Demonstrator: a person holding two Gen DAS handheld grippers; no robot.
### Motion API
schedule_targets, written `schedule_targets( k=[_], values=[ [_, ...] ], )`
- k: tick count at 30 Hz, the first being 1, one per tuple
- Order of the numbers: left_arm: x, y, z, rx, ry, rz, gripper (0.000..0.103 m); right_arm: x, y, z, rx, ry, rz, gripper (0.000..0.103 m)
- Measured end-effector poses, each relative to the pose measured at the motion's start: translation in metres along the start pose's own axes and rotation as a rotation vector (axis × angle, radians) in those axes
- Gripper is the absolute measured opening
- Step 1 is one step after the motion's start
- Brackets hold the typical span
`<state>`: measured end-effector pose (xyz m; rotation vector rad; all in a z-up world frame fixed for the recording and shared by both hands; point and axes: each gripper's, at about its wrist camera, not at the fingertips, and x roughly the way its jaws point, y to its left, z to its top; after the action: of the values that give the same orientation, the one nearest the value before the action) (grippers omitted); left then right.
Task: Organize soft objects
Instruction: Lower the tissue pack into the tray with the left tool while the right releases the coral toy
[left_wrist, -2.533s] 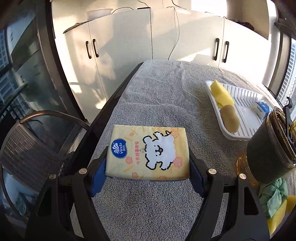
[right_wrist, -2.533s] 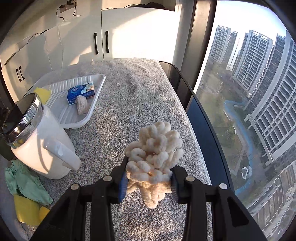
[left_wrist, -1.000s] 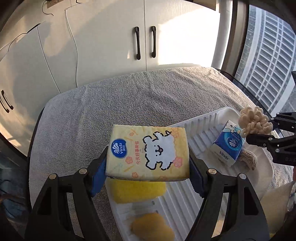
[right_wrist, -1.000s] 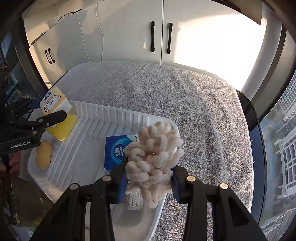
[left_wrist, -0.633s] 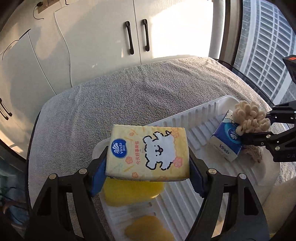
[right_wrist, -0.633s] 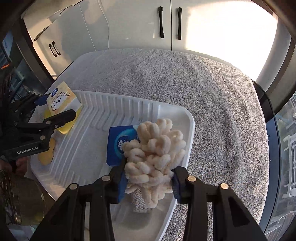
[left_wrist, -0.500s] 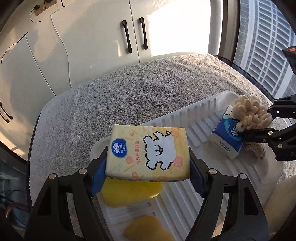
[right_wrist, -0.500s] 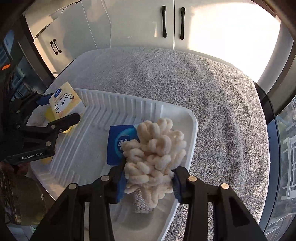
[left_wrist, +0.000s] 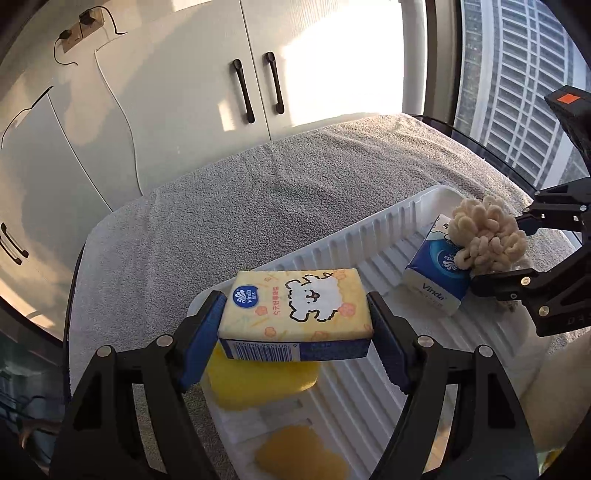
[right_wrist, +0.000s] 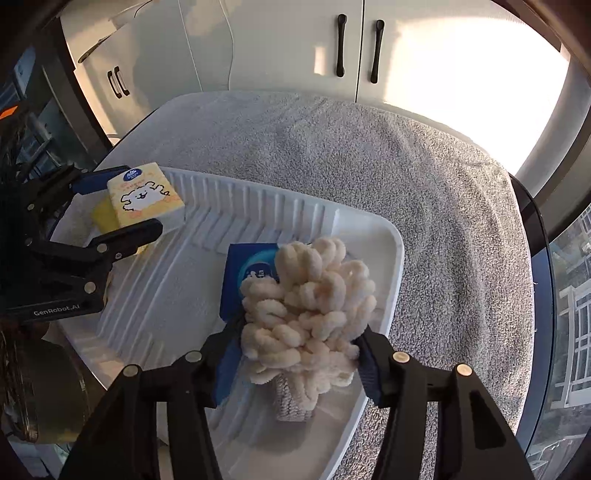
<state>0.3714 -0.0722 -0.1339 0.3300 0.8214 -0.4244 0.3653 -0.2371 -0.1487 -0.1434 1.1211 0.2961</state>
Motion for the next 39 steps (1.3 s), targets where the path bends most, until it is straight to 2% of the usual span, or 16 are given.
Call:
schedule_targets(
  k=[4,8,14,22,26,29,36,39],
  values=[
    [-0.010,0.007,0.003,-0.022,-0.017,-0.046,0.074,-0.004,0.005,-0.001,-0.025,-0.003,-0.004,0.066],
    [-0.021,0.010,0.004,-0.041,-0.039,-0.050,0.074,-0.015,0.013,-0.002,-0.057,-0.027,0.007,0.077],
    [-0.034,0.013,0.003,-0.048,-0.051,-0.039,0.074,-0.028,0.028,-0.004,-0.104,-0.049,-0.028,0.078],
    [-0.060,0.016,-0.006,-0.052,-0.103,0.060,0.074,-0.051,0.036,-0.006,-0.118,-0.125,-0.120,0.079],
    [-0.072,0.022,-0.015,-0.083,-0.122,0.115,0.074,-0.061,0.026,-0.007,-0.061,-0.137,-0.115,0.079],
    [-0.079,0.030,-0.021,-0.110,-0.118,0.126,0.074,-0.066,0.016,-0.012,-0.026,-0.141,-0.124,0.079],
    [-0.097,0.041,-0.042,-0.148,-0.122,0.181,0.074,-0.075,-0.009,-0.036,0.055,-0.127,-0.175,0.079],
    [-0.102,0.045,-0.051,-0.165,-0.124,0.202,0.074,-0.082,-0.024,-0.049,0.115,-0.131,-0.171,0.079]
  ],
)
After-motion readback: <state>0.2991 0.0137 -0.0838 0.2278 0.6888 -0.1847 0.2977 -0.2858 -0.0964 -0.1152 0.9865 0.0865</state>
